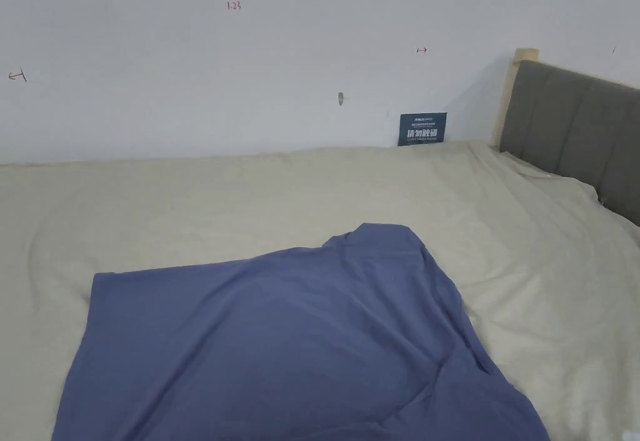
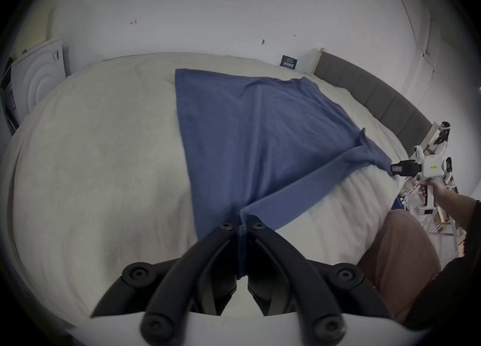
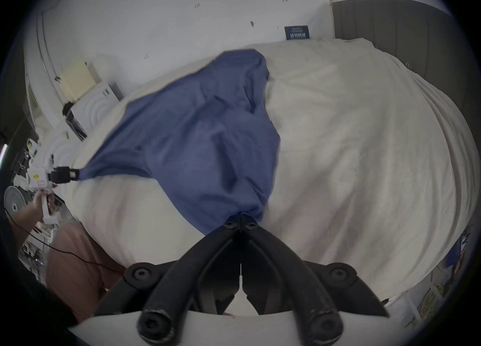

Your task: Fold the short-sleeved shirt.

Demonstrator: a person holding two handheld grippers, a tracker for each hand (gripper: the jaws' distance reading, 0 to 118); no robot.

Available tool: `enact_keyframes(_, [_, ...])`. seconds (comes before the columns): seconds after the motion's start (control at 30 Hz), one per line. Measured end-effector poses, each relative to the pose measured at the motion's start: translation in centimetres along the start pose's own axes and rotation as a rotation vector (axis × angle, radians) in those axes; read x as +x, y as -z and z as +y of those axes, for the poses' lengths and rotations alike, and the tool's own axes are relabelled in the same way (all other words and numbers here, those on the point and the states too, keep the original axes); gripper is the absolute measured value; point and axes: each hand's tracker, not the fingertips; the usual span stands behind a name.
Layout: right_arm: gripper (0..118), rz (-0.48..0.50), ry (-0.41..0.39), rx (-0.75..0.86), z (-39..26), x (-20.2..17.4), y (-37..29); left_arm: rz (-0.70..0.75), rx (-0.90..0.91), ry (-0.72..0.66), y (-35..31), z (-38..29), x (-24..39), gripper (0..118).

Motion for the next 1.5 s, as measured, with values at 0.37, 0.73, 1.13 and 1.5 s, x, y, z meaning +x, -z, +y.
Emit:
enact_keyframes(0.37, [105, -0.069, -0.070, 0.132, 2.3, -3.0, -5.1, 0.068, 0.056, -0.038, -5.0, 0.6, 1.9, 117])
enact_keyframes(0.73, [0, 0.151, -0.109, 0.508, 1.2, -16.0, -9.8, 0.203, 0.414, -0.098, -11.6, -0.4, 11.9, 4])
enact_keyframes(1.13, [0, 0.274, -0.168, 0.467, 1.0, -19.6, -8.9, 0.215, 0.143, -0.231, -9.0, -0.2, 5.7, 0])
enact_keyframes(1.5, [0, 0.314, -0.169, 0.390, 1.3, -20.5, -7.0, 0.215, 0.054, -0.238, 0.1, 1.7, 0.4, 116])
